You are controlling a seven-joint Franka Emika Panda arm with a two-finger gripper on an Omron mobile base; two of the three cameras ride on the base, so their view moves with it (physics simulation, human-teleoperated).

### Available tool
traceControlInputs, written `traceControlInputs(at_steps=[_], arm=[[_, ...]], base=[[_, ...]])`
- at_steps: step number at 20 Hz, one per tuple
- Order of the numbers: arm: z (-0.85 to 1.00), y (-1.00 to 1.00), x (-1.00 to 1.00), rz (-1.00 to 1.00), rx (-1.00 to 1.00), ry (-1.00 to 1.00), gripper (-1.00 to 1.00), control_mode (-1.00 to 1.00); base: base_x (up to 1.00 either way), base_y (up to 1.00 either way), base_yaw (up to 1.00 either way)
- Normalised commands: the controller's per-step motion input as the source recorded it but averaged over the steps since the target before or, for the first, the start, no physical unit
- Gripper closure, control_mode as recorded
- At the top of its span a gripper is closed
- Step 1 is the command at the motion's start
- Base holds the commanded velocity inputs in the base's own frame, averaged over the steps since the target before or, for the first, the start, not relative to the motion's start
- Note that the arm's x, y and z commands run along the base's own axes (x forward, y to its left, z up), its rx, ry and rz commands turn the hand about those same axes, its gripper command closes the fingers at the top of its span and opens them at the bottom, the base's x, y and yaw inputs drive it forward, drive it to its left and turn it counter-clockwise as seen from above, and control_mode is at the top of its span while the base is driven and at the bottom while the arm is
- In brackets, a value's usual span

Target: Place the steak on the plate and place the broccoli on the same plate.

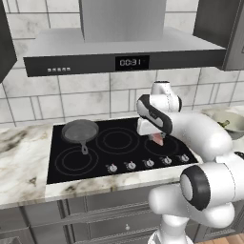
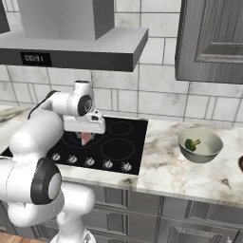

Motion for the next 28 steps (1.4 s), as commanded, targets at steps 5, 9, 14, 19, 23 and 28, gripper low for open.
traceControlInputs(at_steps=[5, 9, 14, 19, 23, 28], arm=[[0.05, 0.00, -0.33, -0.08, 0.00, 0.05, 1.00, -1.00], [0.03, 0.00, -0.37, -0.06, 0.00, 0.05, 1.00, -1.00], [0.01, -0.01, -0.30, -0.03, 0.00, 0.03, 1.00, -1.00], [0.00, -0.05, -0.27, -0.01, 0.00, 0.00, 1.00, -1.00], [0.00, 0.00, 0.00, 0.00, 0.00, 0.00, 1.00, 1.00], [0.00, 0.00, 0.00, 0.00, 0.00, 0.00, 1.00, 1.00]], base=[[0.00, 0.00, 0.00], [0.00, 0.00, 0.00], [0.00, 0.00, 0.00], [0.00, 0.00, 0.00], [-0.51, -0.23, 0.00], [-0.29, -0.50, -0.05]])
